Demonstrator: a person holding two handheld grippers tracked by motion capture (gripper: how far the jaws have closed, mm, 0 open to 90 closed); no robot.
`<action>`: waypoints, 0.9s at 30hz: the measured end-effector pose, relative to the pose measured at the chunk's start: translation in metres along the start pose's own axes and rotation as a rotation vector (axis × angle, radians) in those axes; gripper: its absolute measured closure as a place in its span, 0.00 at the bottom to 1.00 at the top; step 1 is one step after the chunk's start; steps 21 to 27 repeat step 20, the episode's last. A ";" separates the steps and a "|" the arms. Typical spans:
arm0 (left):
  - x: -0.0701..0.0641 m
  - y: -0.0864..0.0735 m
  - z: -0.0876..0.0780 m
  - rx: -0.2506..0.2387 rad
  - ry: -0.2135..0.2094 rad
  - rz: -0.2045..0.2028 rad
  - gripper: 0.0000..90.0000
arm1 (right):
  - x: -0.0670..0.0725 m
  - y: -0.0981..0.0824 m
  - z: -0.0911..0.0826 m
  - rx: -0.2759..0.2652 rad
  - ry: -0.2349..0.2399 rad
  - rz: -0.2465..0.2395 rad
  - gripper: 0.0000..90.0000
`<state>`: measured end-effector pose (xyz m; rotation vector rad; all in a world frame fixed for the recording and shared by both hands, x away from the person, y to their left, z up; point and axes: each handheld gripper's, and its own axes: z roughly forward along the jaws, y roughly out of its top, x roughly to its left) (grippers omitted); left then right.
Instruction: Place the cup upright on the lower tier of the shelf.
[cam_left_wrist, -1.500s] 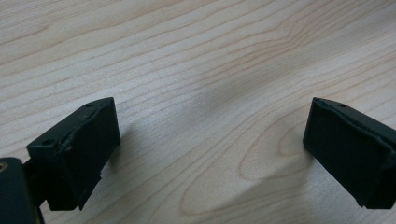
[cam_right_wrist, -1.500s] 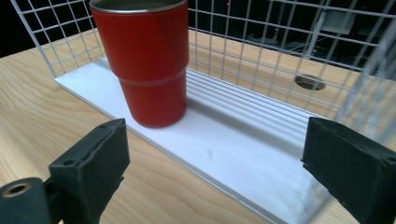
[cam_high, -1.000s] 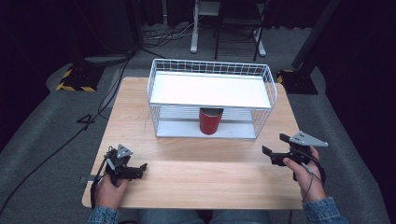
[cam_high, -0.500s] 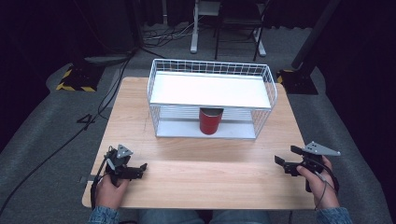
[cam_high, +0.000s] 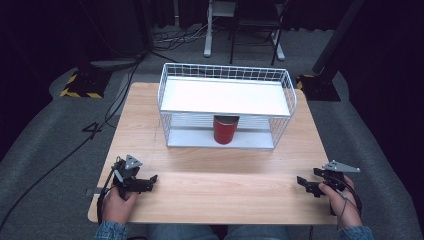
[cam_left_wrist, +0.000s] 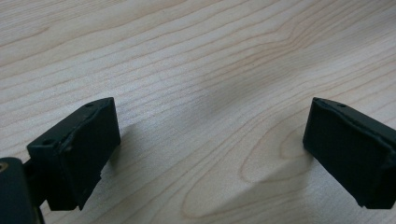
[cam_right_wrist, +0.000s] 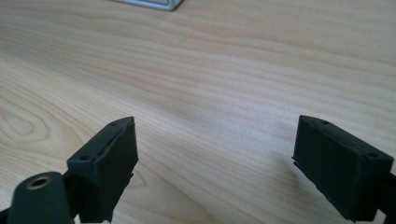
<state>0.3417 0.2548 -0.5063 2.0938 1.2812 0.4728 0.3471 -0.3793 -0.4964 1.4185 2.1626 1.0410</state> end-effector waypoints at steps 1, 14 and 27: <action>0.000 0.000 0.000 0.000 0.001 0.000 0.05 | 0.000 -0.001 0.001 0.012 -0.001 0.001 0.16; 0.000 0.000 0.000 0.000 -0.002 -0.002 0.05 | 0.003 -0.007 0.006 0.020 -0.038 -0.102 0.10; 0.000 0.000 0.000 0.000 -0.001 -0.002 0.05 | 0.002 -0.006 0.008 0.036 -0.068 -0.084 0.02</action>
